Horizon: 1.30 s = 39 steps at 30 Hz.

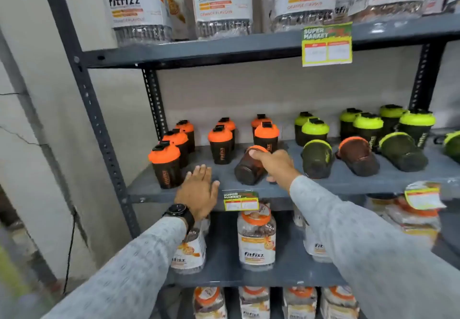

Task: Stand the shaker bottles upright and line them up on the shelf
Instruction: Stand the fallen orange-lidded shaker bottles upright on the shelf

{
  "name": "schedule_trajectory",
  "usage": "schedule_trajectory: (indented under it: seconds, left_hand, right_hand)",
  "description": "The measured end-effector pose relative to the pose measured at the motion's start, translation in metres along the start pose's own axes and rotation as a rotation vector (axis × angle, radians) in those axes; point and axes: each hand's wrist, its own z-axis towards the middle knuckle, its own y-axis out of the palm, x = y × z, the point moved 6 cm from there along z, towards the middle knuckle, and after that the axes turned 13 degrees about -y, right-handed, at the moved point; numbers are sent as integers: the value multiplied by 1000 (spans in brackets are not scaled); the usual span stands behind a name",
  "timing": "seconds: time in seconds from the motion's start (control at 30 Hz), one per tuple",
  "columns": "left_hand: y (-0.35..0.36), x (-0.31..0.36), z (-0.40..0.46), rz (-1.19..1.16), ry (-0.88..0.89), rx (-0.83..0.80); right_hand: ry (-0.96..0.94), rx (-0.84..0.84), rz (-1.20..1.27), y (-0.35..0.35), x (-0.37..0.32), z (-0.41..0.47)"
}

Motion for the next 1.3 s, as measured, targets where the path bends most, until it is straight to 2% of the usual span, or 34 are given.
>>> schedule_trajectory:
  seconds: [0.17, 0.47, 0.63, 0.87, 1.1, 1.3]
  left_hand:
    - [25, -15, 6, -18, -15, -43]
    - [36, -19, 6, -3, -32, 39]
    - [38, -19, 5, -11, -39, 47]
    - [41, -20, 4, -14, -37, 95]
    - [42, -20, 2, -29, -43, 123]
    - [44, -20, 4, -40, -39, 134]
  right_hand:
    - [186, -51, 201, 20, 10, 7]
    - [262, -73, 333, 43, 17, 25]
    - [86, 54, 299, 62, -2, 26]
    - [-387, 155, -85, 89, -35, 3]
    - [-487, 190, -317, 105, -27, -10]
    - [-502, 226, -354, 111, -25, -16]
